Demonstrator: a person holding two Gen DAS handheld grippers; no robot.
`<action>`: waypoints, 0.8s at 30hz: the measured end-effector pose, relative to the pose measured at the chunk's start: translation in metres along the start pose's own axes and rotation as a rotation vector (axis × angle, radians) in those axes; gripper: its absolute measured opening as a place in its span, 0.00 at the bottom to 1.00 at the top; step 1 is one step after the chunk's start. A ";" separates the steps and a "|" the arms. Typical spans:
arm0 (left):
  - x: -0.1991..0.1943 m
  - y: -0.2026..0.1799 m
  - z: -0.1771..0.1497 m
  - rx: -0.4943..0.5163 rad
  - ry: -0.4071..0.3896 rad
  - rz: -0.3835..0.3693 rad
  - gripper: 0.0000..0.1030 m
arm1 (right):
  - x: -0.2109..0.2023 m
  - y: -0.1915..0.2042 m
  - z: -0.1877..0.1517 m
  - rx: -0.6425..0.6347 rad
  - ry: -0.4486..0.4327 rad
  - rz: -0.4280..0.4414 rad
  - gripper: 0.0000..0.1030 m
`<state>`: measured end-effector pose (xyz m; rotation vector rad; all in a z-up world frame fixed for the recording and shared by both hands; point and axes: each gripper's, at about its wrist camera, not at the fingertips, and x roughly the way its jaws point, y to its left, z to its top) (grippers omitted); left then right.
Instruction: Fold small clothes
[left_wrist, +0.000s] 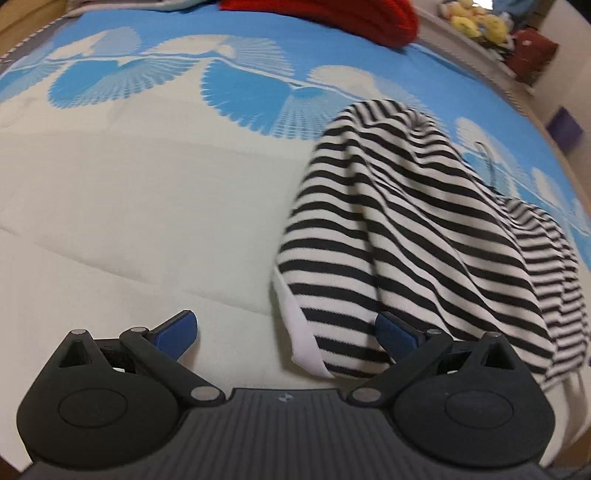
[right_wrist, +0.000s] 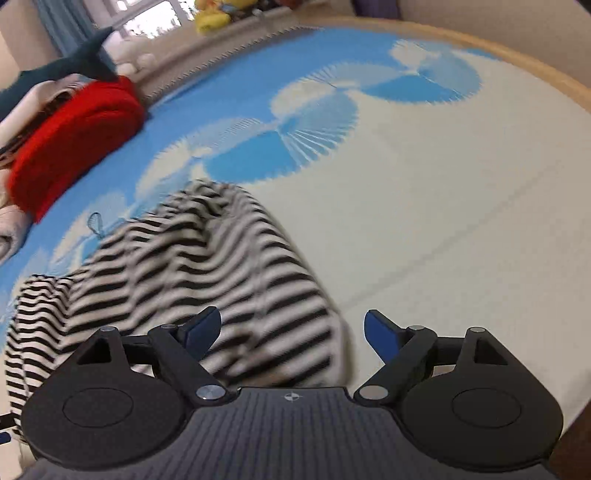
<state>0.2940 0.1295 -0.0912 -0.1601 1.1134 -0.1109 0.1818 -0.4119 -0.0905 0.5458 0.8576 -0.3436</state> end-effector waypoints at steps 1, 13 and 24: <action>0.001 0.000 -0.001 0.015 0.005 -0.021 1.00 | 0.002 -0.006 0.000 0.021 0.019 0.004 0.83; -0.022 -0.015 -0.005 0.114 -0.117 -0.161 0.07 | 0.001 -0.015 -0.010 0.067 0.046 0.131 0.15; -0.013 0.015 -0.012 0.141 -0.083 -0.073 0.06 | -0.012 -0.031 0.004 0.140 -0.076 0.118 0.12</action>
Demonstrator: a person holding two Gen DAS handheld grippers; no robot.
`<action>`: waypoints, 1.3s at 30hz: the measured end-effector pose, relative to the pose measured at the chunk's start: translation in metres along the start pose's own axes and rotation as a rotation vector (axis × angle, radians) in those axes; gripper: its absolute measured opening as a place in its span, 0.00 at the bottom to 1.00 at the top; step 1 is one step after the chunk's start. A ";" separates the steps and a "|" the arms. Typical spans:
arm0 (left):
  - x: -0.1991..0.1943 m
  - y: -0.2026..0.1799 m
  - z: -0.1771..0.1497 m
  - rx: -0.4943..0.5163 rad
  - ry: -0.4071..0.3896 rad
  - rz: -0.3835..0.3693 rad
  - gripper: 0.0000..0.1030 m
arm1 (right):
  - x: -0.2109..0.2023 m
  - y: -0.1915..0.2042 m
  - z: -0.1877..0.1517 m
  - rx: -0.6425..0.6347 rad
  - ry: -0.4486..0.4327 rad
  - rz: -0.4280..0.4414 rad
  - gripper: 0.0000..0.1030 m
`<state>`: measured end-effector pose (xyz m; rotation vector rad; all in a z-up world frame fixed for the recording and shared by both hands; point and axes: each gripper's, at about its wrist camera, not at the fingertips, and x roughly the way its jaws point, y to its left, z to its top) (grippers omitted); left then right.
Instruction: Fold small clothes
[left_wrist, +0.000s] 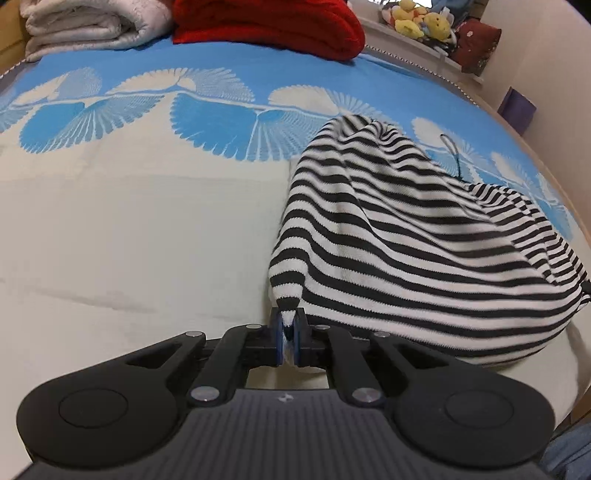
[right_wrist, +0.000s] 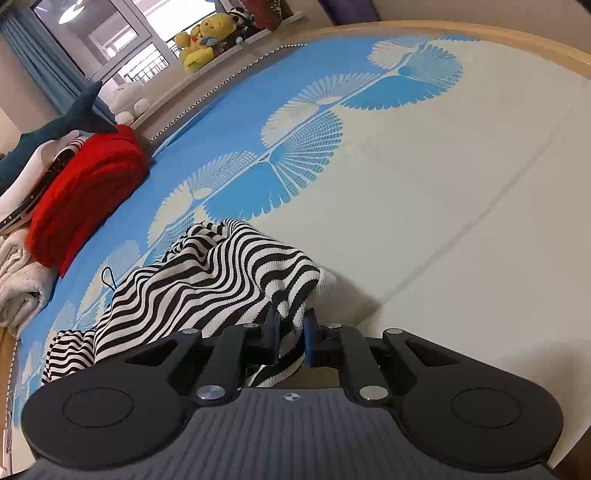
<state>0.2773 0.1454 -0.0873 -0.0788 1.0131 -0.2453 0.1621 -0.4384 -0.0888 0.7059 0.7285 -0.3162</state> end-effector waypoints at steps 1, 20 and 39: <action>0.002 0.002 -0.002 -0.001 0.018 0.004 0.06 | 0.000 0.000 0.000 -0.006 0.003 -0.005 0.12; 0.034 -0.070 0.089 0.032 -0.142 -0.044 0.82 | 0.050 0.136 -0.007 -0.363 -0.079 0.152 0.48; 0.119 -0.044 0.126 -0.116 -0.068 0.155 0.94 | 0.146 0.180 -0.026 -0.435 -0.005 -0.024 0.23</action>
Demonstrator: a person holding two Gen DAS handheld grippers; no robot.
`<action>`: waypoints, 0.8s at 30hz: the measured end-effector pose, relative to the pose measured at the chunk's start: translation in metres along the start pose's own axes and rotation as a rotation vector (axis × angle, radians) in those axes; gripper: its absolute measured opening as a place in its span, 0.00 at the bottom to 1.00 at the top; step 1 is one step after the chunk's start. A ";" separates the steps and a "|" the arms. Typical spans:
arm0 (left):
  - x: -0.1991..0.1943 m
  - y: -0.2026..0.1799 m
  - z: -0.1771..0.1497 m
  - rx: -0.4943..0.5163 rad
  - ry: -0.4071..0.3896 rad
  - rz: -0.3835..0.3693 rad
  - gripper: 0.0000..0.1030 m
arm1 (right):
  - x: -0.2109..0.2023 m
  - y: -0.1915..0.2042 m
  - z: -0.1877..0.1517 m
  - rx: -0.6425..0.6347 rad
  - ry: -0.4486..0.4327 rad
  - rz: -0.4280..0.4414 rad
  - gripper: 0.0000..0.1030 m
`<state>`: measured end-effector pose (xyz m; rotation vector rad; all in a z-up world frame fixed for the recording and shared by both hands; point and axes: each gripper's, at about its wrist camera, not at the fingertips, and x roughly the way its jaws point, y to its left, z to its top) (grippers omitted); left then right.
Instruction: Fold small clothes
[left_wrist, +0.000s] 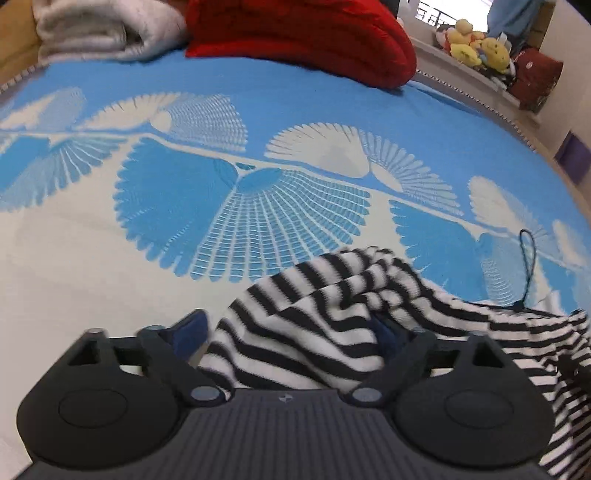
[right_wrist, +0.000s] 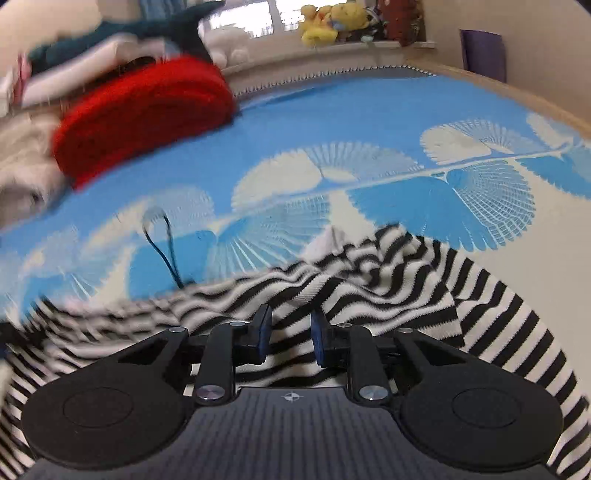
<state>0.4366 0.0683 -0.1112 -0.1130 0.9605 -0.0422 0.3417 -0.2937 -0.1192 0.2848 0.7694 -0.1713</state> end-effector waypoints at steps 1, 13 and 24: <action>-0.002 -0.001 0.000 0.003 -0.002 0.007 0.94 | 0.004 0.001 -0.002 -0.015 0.027 -0.010 0.23; -0.108 0.006 -0.014 -0.072 -0.145 -0.025 1.00 | -0.129 0.001 -0.001 0.028 -0.261 0.190 0.77; -0.196 0.015 -0.171 0.073 -0.138 0.059 1.00 | -0.211 -0.021 -0.131 0.191 -0.097 0.269 0.82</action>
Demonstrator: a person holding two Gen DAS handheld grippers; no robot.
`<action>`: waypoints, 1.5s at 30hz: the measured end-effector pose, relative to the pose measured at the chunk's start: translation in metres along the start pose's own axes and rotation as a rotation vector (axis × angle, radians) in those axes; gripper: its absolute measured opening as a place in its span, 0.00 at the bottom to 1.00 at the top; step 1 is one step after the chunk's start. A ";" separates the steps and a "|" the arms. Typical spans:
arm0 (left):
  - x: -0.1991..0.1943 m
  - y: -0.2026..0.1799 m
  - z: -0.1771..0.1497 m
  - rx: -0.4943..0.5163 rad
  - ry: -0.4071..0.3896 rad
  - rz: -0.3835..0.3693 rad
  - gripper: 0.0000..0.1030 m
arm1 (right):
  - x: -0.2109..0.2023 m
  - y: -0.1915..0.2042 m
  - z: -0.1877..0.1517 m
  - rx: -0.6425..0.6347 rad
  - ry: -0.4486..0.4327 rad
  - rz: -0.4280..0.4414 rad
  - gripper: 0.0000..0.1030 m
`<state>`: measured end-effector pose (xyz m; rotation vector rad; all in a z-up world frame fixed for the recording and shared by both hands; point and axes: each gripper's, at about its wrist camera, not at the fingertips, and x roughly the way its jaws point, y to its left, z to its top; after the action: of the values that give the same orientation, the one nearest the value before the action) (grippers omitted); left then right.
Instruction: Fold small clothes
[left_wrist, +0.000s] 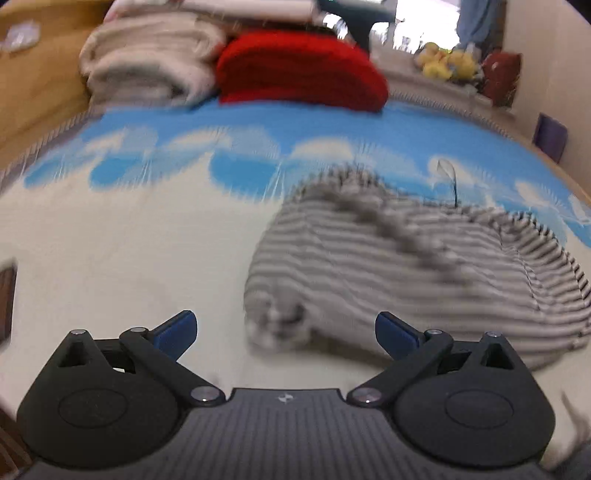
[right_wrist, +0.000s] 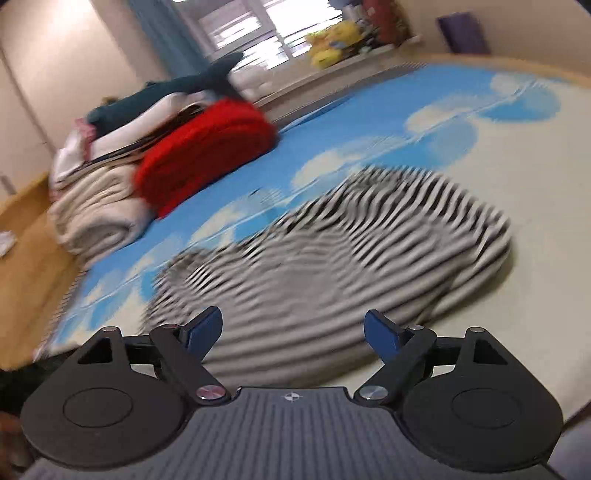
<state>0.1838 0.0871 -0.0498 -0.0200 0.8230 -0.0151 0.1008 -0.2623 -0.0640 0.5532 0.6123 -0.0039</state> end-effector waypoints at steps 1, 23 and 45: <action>-0.008 0.002 -0.006 -0.029 -0.011 -0.033 1.00 | -0.001 0.003 -0.007 -0.026 0.001 -0.011 0.82; -0.005 0.010 -0.025 0.018 -0.022 0.038 1.00 | -0.003 0.007 -0.028 -0.186 -0.028 -0.089 0.82; 0.029 0.031 -0.002 -0.084 0.058 0.024 1.00 | 0.014 -0.067 0.002 0.169 0.010 -0.198 0.82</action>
<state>0.2018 0.1173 -0.0731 -0.0899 0.8815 0.0414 0.1019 -0.3182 -0.1033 0.6542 0.6788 -0.2415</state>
